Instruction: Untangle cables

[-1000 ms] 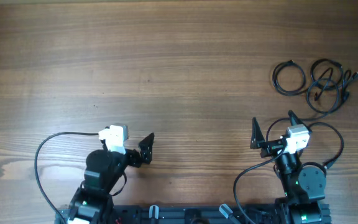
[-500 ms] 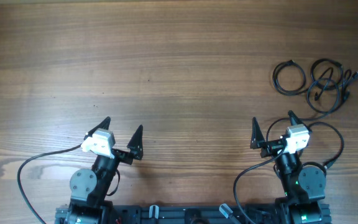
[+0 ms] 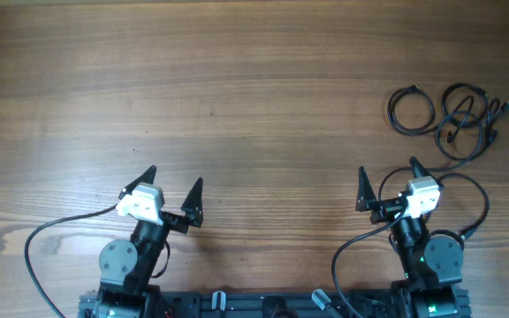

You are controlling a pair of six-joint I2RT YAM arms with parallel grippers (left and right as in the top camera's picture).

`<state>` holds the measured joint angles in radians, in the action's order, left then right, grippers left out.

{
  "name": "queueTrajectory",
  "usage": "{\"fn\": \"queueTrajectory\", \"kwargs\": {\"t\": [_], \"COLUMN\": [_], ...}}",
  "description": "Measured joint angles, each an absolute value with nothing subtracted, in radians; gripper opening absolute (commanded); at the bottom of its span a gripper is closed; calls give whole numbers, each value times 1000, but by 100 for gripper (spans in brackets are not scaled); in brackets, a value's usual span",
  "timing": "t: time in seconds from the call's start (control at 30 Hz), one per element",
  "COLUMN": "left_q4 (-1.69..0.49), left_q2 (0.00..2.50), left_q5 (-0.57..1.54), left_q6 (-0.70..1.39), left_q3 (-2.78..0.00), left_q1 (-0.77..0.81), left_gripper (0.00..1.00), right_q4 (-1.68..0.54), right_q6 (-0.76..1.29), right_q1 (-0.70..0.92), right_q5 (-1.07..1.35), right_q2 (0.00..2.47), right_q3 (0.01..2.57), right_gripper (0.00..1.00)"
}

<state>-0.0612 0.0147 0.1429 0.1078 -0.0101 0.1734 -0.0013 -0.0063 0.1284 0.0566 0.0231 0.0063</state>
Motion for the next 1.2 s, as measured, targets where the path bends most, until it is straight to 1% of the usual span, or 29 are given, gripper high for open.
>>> {"fn": "queueTrajectory", "kwargs": {"t": [0.17, 0.33, 1.2], "left_q4": [-62, -61, -61], "left_q2": [15, 15, 15], "left_q5": [139, 145, 147], "left_q6": [106, 132, 133], "left_q3": [-10, -10, -10], "left_q1": [161, 41, 37], "left_gripper": [100, 100, 100], "right_q4": [-1, -1, -1], "right_q6": [-6, -6, -6], "right_q1": [128, 128, 128], "right_q5": [57, 57, 57], "right_q2": [23, 23, 23], "right_q3": [6, 6, 6], "right_gripper": [100, 100, 100]}}
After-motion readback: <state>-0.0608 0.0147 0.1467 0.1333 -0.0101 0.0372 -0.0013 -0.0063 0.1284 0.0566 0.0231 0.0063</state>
